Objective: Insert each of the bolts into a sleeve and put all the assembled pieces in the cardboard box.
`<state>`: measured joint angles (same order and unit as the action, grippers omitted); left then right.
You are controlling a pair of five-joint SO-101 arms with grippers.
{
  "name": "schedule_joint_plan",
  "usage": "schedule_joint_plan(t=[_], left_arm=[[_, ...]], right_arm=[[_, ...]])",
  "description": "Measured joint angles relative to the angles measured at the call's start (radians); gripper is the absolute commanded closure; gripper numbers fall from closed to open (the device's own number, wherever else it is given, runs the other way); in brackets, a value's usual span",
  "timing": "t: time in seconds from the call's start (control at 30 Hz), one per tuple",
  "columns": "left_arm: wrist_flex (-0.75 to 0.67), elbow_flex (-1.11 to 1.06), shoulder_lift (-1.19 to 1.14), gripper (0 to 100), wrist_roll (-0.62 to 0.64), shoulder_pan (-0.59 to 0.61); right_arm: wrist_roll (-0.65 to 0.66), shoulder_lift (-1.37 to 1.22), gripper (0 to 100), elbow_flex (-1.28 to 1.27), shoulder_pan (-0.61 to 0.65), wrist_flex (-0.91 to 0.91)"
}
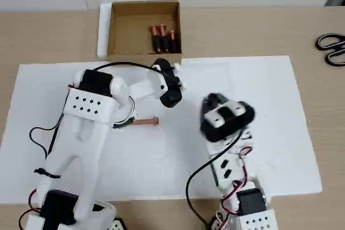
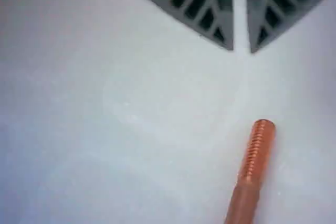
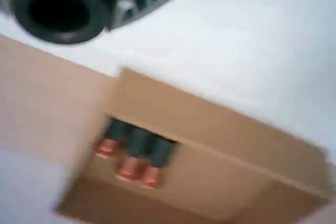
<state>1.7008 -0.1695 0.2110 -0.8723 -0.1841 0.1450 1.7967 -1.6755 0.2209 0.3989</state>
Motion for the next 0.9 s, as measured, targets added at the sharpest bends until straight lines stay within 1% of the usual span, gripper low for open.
schedule_joint_plan(t=[0.07, 0.2, 0.33, 0.47, 0.53, 0.67, 0.8, 0.9], left_arm=[[-0.028, 0.0, 0.0, 99, -0.005, 0.017], [-0.121, 0.003, -0.058, 99, 0.0, 0.06], [-0.138, 0.025, -0.204, 99, -0.075, 0.063], [-0.14, 0.132, -0.327, 99, -0.104, 0.063], [-0.11, 0.196, -0.361, 99, -0.11, 0.063], [0.012, 0.261, -0.391, 99, -0.152, 0.018], [0.026, 0.273, -0.402, 99, -0.153, -0.031], [0.026, 0.273, -0.434, 99, -0.153, -0.041]], right_arm=[[0.0, 0.0, 99.4, 0.0, -0.052, 0.0], [0.0, 0.0, 99.4, -0.002, -0.11, 0.003], [-0.008, 0.0, 99.4, -0.002, -0.175, 0.029], [-0.133, 0.0, 99.4, -0.002, -0.207, 0.04], [-0.192, 0.0, 99.4, -0.002, -0.209, 0.044], [-0.222, 0.0, 99.4, -0.002, -0.218, 0.044], [-0.23, 0.0, 99.4, -0.002, -0.216, 0.044], [-0.232, 0.0, 99.4, -0.002, -0.215, 0.044]])
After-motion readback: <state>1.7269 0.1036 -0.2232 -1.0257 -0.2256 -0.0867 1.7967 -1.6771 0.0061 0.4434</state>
